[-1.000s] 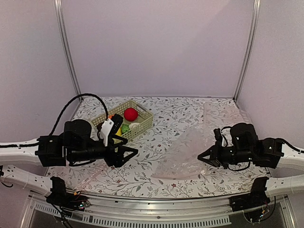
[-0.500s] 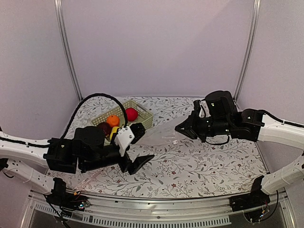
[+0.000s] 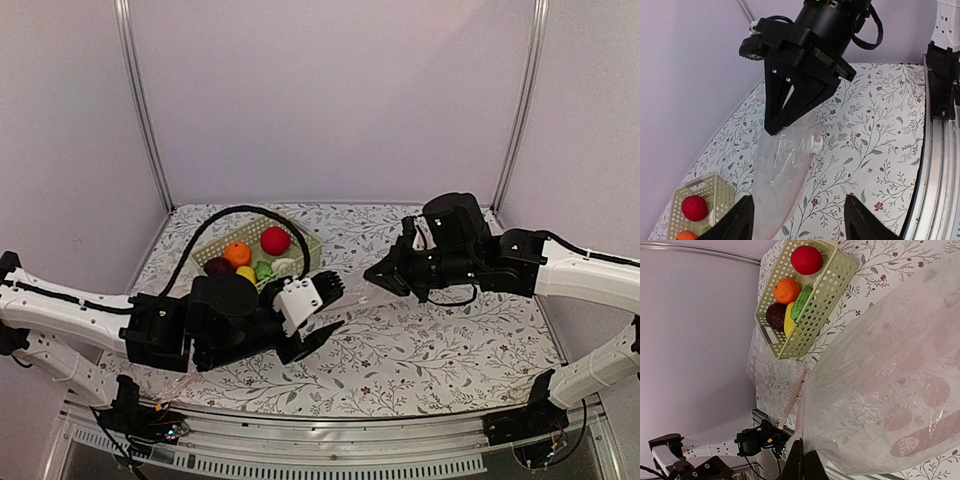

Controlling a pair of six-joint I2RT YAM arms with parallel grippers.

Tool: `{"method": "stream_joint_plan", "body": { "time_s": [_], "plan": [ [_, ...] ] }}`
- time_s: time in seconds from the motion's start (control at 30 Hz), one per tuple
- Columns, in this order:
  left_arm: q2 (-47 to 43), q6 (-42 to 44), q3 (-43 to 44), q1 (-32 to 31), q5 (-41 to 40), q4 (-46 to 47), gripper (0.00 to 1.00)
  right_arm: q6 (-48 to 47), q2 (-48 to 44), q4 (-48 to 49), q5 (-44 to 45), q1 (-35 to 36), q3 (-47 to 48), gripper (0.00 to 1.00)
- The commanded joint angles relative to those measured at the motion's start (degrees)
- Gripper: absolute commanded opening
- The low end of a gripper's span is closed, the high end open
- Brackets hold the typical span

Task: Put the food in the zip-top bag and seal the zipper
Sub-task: Pass from the right arm to the left

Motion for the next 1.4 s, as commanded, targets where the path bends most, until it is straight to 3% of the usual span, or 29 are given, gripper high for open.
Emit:
{"method": "stream_joint_plan", "body": {
  "time_s": [0.0, 0.57, 1.0, 1.37],
  "plan": [
    [2.0, 0.8, 1.8, -0.8, 1.5, 2.6, 0.6, 0.5, -0.4, -0.7, 0.6, 0.4, 0.9, 0.0],
    [9.5, 1.3, 4.3, 0.7, -1.7, 4.1, 0.49, 0.4, -0.2, -1.4, -0.4, 0.4, 1.5, 0.0],
    [12.8, 1.5, 6.5, 1.6, -2.4, 3.1, 0.31, 0.4, -0.4, -1.5, -0.5, 0.4, 1.4, 0.0],
    [14.8, 2.2, 7.8, 2.2, -4.7, 3.4, 0.27, 0.0, -1.1, -1.5, -1.2, 0.4, 1.3, 0.0]
  ]
}}
